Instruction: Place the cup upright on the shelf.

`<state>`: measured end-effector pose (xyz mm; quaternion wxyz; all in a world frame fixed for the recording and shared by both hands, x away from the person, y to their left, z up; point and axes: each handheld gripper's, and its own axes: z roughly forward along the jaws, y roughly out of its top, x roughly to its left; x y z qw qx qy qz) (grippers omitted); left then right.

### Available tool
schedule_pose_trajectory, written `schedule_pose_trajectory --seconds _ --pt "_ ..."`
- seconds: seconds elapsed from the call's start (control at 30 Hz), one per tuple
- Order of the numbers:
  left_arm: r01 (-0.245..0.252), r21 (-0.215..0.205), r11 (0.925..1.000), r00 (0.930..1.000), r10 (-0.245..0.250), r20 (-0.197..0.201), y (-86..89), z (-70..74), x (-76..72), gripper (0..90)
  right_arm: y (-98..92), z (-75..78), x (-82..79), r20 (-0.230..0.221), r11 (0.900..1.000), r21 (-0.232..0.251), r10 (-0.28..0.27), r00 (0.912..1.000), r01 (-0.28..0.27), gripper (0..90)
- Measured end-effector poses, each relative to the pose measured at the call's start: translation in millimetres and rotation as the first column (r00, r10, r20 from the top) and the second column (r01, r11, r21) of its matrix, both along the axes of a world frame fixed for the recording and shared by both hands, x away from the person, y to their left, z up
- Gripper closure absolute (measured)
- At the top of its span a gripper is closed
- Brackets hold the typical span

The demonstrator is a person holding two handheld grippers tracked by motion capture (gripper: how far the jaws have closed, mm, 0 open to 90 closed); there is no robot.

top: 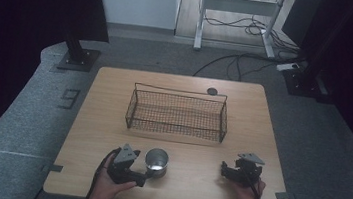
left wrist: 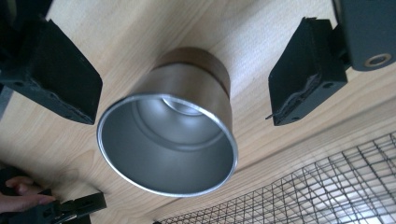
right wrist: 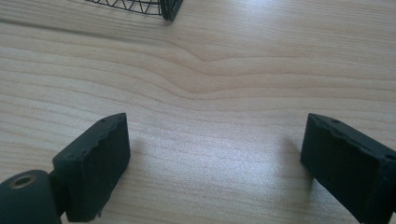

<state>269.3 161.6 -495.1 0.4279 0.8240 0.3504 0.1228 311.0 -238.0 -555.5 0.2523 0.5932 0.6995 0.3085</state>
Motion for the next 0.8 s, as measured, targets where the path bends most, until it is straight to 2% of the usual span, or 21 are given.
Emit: schedule_pose_trajectory --seconds 0.4,0.63,0.8 --pt "0.051 0.037 0.9980 0.9984 -0.050 -0.026 -22.0 -4.1 10.3 7.0 -0.4 0.3 -0.8 0.001 1.000 -0.001 -0.007 1.0000 0.007 9.6" --pt "0.050 0.047 0.9976 0.9981 -0.048 -0.039 -32.8 -7.6 15.7 6.0 -0.5 0.4 -0.8 0.001 1.000 -0.001 -0.008 1.0000 0.008 9.7" --pt "0.038 0.082 0.9959 0.9987 -0.036 -0.035 -40.1 -13.9 19.6 6.5 -0.5 0.3 -0.8 0.001 1.000 -0.001 -0.008 1.0000 0.008 9.7"
